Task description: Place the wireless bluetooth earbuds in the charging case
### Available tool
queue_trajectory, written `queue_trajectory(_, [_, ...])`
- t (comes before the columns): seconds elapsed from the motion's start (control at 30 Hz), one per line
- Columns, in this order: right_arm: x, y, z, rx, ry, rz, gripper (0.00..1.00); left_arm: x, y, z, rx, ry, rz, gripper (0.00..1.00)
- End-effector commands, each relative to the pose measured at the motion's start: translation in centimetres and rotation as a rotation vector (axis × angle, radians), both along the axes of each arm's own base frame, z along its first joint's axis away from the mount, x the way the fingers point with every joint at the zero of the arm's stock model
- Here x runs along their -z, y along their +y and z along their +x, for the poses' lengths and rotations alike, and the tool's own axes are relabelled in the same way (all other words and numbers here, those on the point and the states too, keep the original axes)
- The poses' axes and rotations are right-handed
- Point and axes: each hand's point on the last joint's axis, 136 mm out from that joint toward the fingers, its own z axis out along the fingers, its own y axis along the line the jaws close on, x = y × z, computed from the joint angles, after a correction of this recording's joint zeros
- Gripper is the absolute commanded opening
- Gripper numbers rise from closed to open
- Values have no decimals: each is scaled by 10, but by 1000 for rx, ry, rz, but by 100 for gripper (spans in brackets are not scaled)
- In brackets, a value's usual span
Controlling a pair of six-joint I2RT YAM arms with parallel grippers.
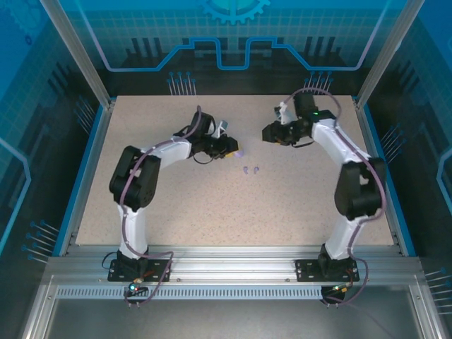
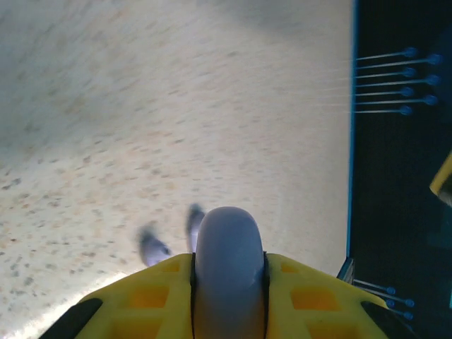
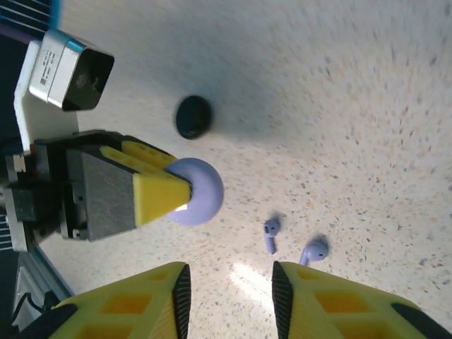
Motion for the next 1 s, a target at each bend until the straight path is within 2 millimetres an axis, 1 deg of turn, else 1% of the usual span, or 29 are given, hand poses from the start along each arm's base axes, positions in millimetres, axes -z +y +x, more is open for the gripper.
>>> queue_trajectory(0.0, [-27, 9, -29, -109, -78, 57, 40, -64, 6, -24, 129, -209, -12, 22])
queue_trajectory(0.17, [-77, 21, -67, -238, -216, 176, 41, -127, 8, -59, 240, -398, -57, 22])
queue_trajectory(0.27, [-101, 26, -84, -288, -291, 233, 42, -157, 8, -79, 311, -487, -93, 24])
queue_trajectory(0.37, [-121, 33, -102, -357, -326, 293, 45, -178, 9, -97, 364, -547, -119, 24])
queue_trajectory(0.43, [-128, 39, -112, -397, -336, 305, 47, -191, 8, -110, 403, -583, -141, 24])
queue_trajectory(0.5, [-135, 46, -123, -446, -346, 315, 50, -200, 5, -122, 441, -607, -161, 24])
queue_trajectory(0.6, [-147, 56, -136, -509, -369, 348, 52, -209, 1, -138, 494, -625, -184, 24])
queue_trajectory(0.73, [-158, 66, -147, -565, -392, 369, 54, -219, -4, -156, 555, -646, -215, 24])
queue_trajectory(0.83, [-164, 71, -151, -590, -403, 380, 54, -224, -8, -164, 590, -651, -221, 24])
queue_trajectory(0.97, [-167, 80, -160, -645, -397, 402, 54, -227, -11, -169, 613, -654, -230, 24])
